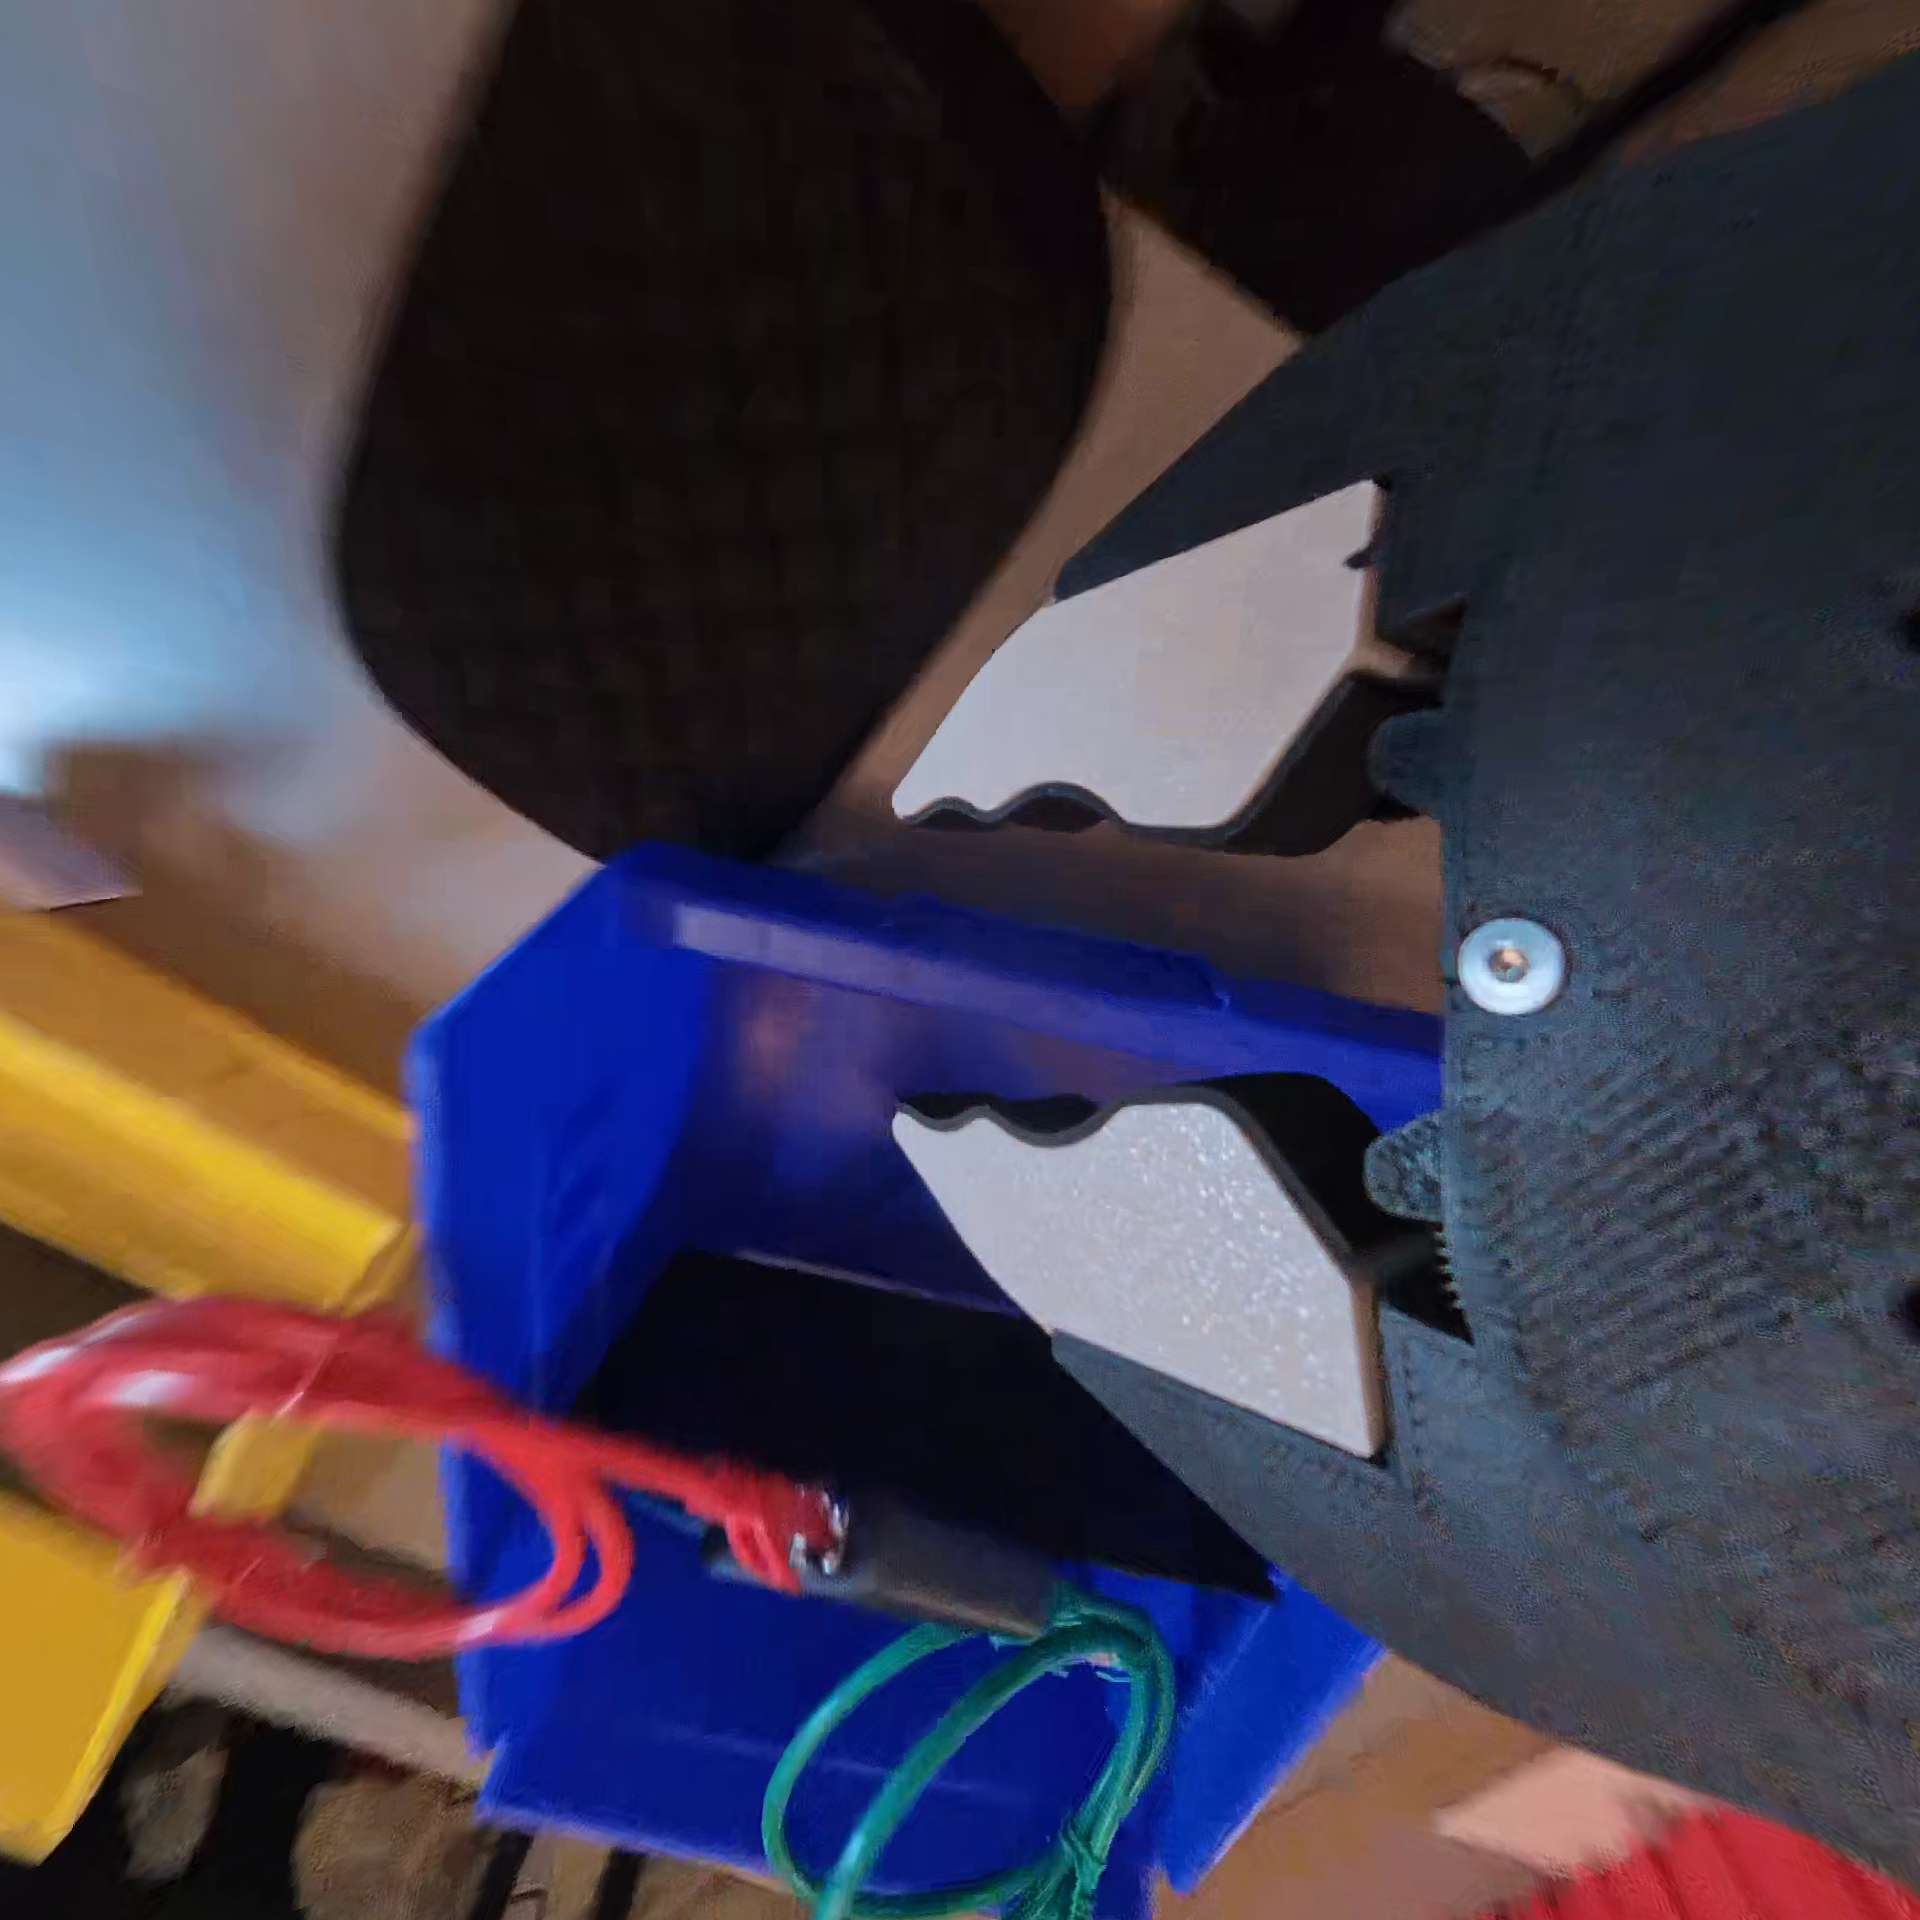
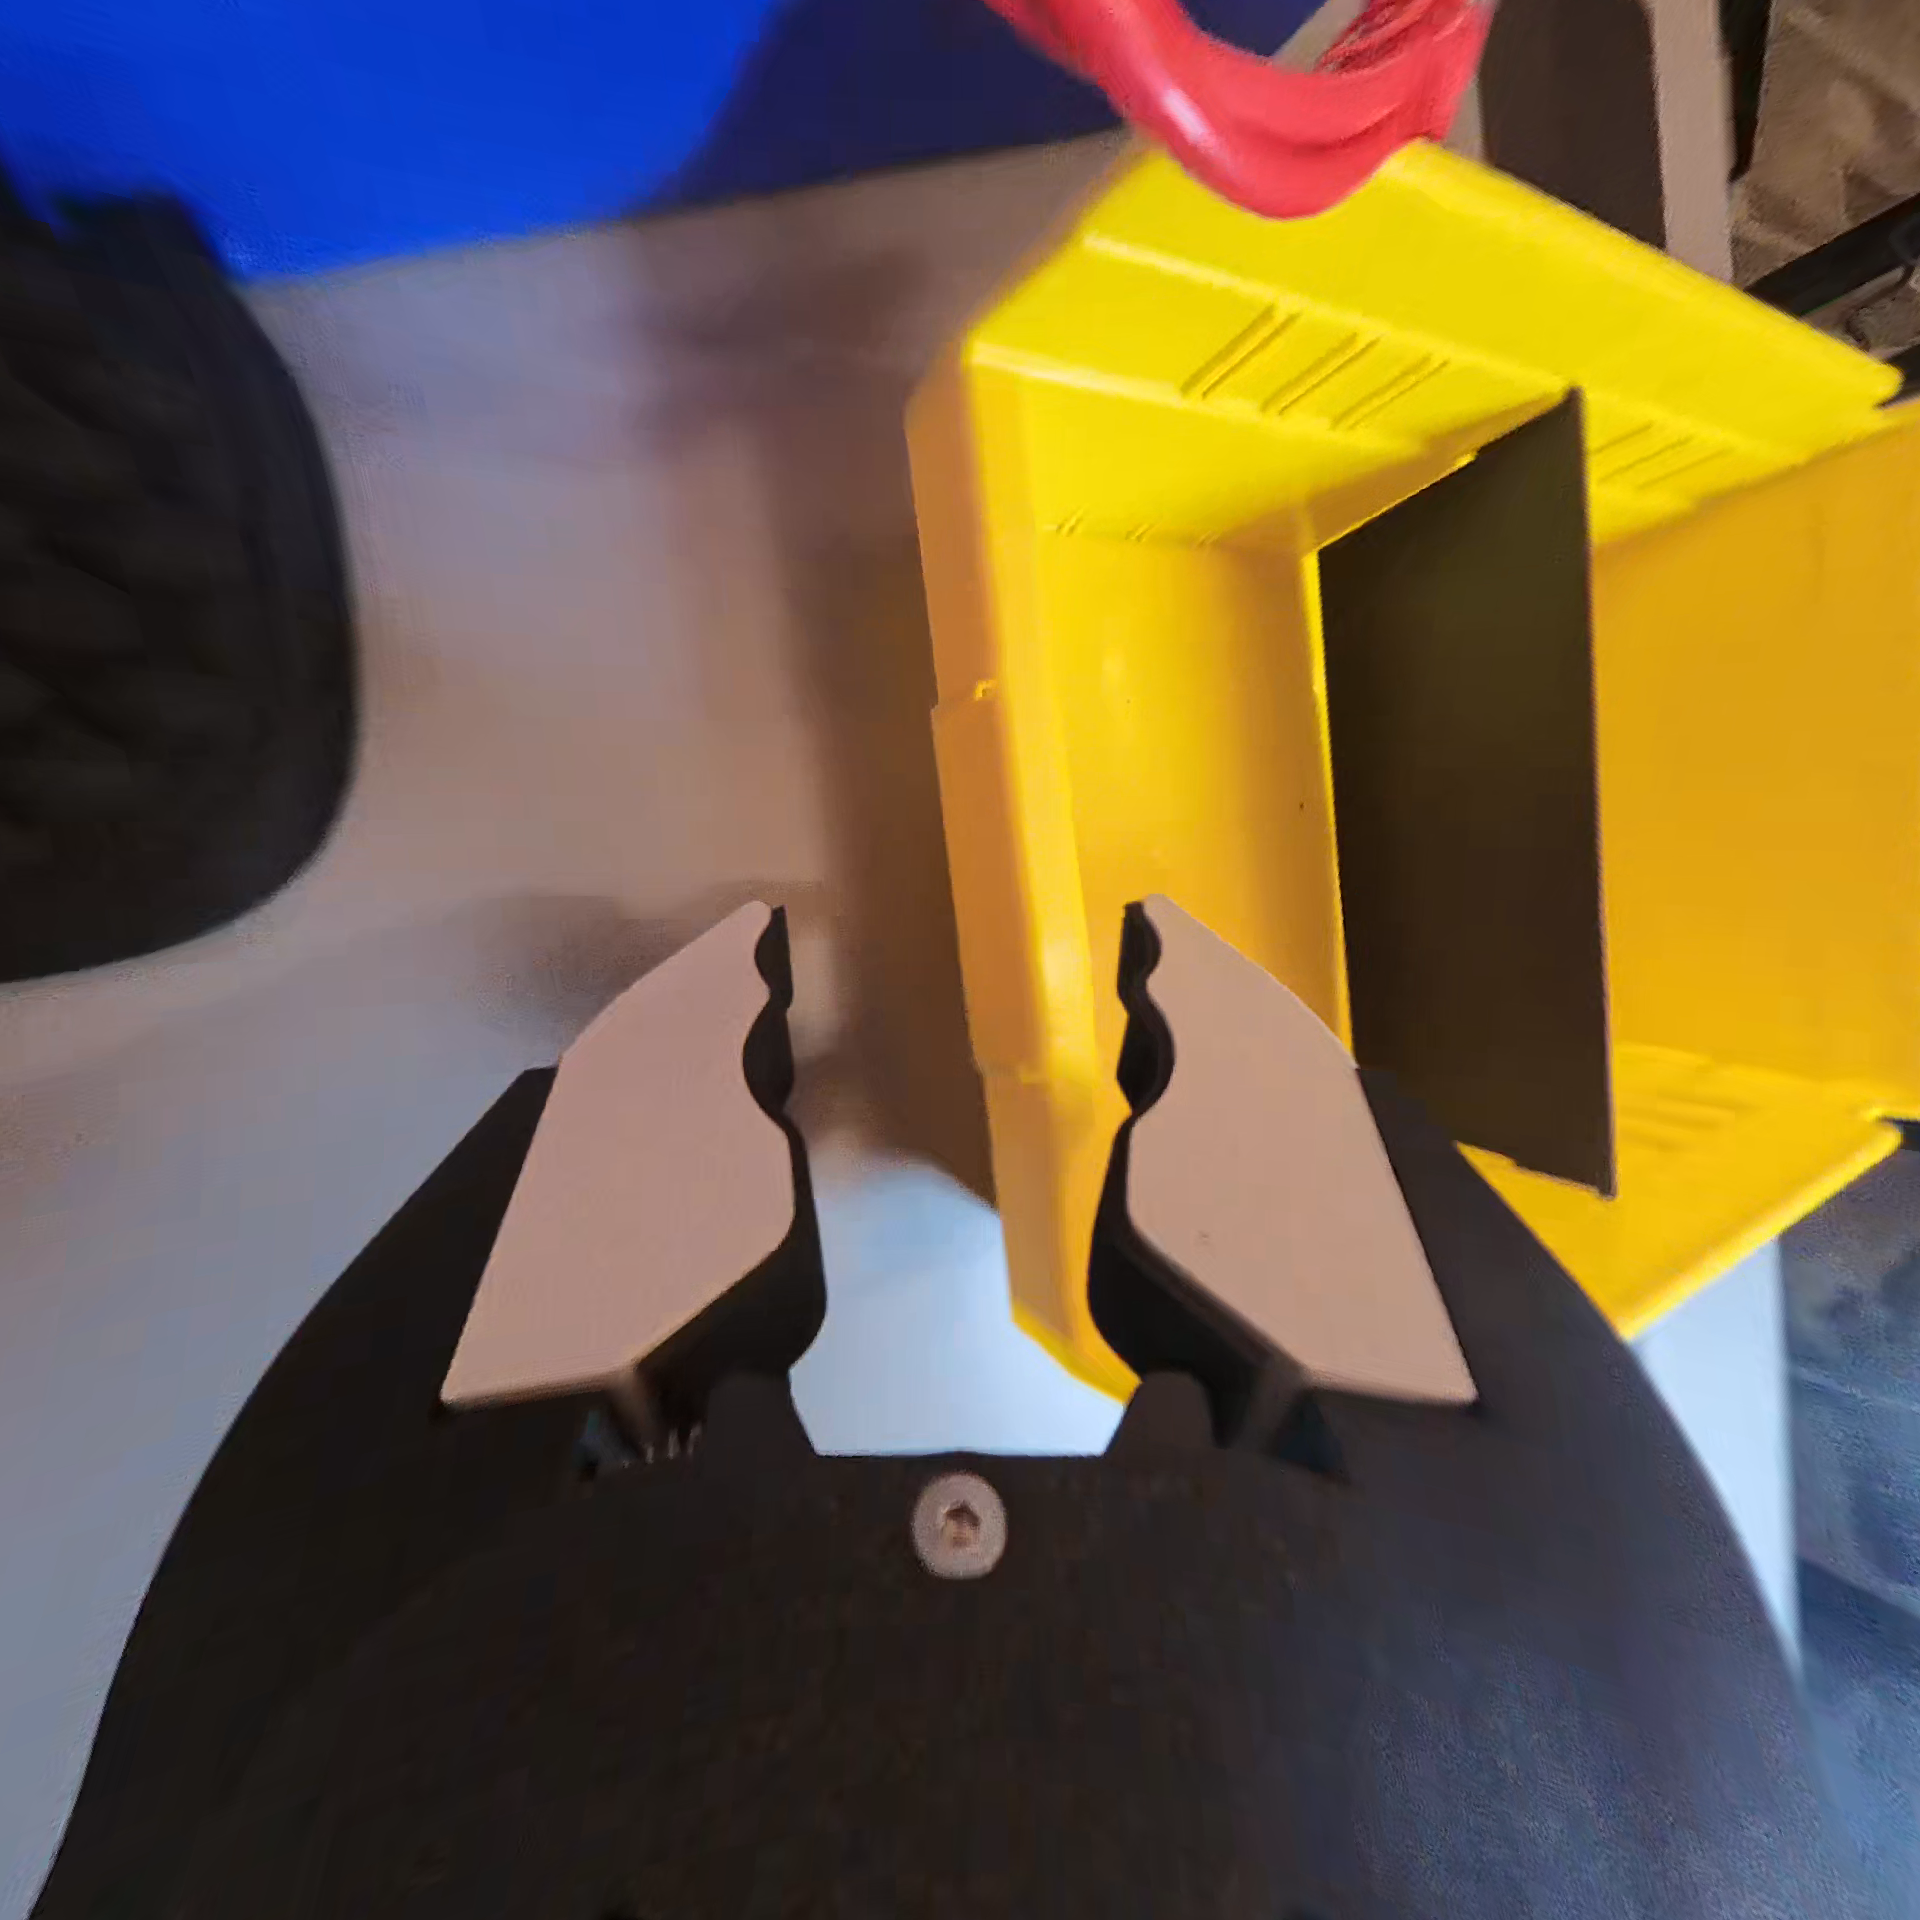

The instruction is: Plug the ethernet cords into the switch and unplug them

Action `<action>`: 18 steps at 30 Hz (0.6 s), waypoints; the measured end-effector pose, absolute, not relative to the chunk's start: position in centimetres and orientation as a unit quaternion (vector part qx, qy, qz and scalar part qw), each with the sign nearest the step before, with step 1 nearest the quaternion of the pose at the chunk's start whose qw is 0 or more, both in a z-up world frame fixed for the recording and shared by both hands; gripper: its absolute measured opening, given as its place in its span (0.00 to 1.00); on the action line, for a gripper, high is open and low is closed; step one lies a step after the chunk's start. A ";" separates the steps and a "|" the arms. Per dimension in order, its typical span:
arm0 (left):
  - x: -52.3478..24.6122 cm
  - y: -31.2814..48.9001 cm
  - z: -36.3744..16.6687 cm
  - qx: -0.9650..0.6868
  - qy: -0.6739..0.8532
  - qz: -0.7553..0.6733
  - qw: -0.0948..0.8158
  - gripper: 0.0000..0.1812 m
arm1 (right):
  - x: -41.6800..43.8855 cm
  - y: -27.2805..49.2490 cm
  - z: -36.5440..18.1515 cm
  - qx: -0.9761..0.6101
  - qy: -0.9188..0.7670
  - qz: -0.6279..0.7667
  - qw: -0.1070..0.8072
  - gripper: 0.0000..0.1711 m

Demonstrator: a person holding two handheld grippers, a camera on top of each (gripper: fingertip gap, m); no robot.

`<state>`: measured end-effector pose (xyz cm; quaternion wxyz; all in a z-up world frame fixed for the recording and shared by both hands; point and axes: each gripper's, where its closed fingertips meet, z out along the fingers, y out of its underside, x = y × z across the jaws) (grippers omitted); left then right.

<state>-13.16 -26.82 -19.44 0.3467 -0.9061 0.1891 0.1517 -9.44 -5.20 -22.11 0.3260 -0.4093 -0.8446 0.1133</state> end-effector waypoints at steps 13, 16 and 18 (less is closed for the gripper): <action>-16.7 -21.7 -25.3 -0.909 0.254 0.137 0.300 0.16 | -2.7 0.0 -24.9 -0.430 -0.844 0.035 0.318 0.19; -17.3 -20.7 -25.3 -0.908 0.258 0.140 0.298 0.16 | 1.9 1.3 -24.9 -0.438 -0.837 0.022 0.327 0.19; -17.7 -20.0 -25.3 -0.908 0.257 0.141 0.299 0.16 | 4.5 2.5 -25.0 -0.445 -0.831 0.015 0.334 0.19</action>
